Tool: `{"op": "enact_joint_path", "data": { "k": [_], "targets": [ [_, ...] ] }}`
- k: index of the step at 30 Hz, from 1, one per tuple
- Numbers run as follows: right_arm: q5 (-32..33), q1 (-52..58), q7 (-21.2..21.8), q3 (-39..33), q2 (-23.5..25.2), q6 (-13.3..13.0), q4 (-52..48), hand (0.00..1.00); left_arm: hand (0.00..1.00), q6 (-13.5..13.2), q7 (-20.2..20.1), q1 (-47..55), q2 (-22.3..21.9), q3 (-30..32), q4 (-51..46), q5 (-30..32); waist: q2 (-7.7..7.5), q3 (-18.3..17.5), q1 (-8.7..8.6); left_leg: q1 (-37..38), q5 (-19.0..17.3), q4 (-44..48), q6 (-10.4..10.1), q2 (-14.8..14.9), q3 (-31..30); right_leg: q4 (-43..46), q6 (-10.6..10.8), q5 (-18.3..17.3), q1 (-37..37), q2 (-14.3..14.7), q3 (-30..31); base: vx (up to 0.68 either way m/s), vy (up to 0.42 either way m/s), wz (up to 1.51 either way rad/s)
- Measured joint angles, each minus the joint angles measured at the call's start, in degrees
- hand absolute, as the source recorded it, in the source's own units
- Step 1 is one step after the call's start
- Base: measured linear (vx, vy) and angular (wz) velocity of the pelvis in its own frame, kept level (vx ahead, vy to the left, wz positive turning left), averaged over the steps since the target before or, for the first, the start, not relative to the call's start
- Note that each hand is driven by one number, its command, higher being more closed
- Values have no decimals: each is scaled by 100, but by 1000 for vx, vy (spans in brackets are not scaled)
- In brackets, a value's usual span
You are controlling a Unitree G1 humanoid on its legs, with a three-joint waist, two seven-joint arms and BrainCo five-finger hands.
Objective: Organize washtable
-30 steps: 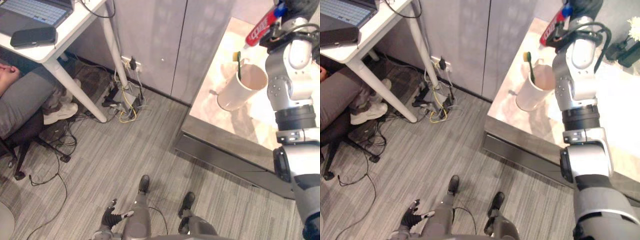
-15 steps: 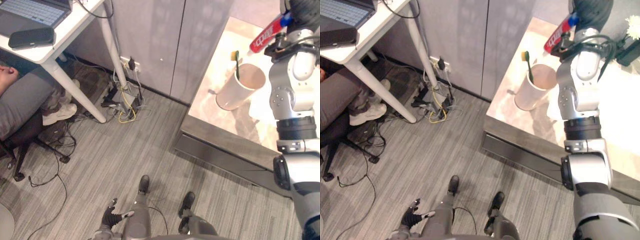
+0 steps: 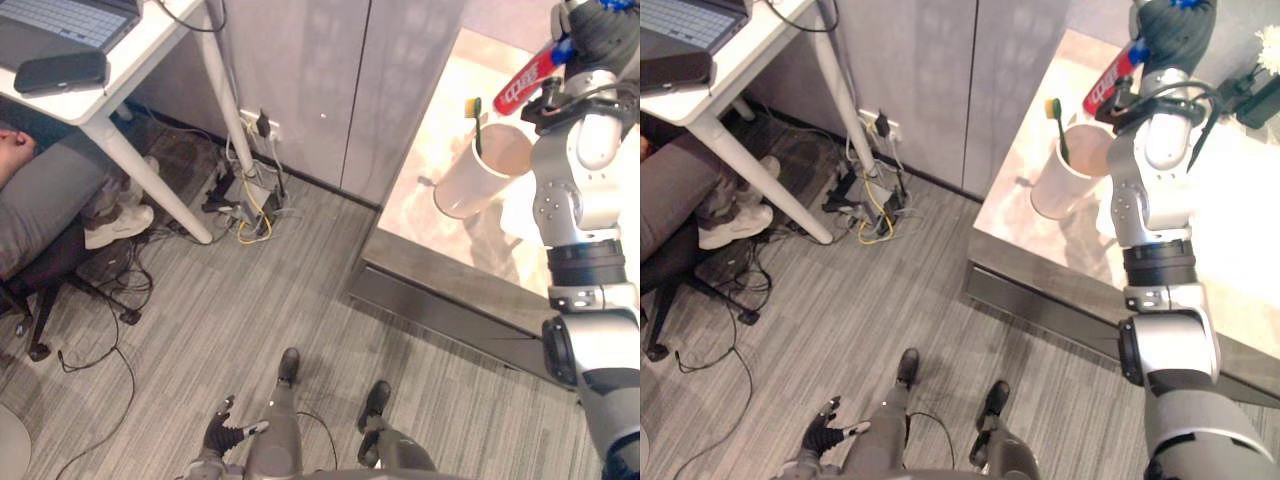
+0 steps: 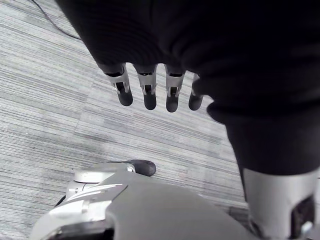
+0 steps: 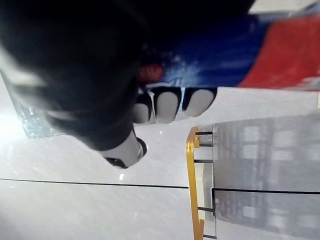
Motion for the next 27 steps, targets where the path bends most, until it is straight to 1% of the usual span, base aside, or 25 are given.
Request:
{"op": "enact_joint_path", "data": {
  "k": [6,18,27],
  "targets": [
    [-52,15,2,1,1,0,0,100,0,0,0,0,1,0,-1,0,0,0,2,-12,-14,0,21,1,0,9,0,0,-13,-1,-1,0,0,0],
    [-110,125,17,10,11,1,-1,100,0,-4,0,0,1,1,-5,1,0,0,1,-43,2,1,-1,2,0,10,0,0,-48,1,2,0,0,0],
    [-326,125,100,24,38,3,-1,100,0,-5,0,0,1,2,-6,3,-1,2,3,-44,1,0,0,2,-2,15,0,0,-49,0,1,0,0,0]
  ]
}}
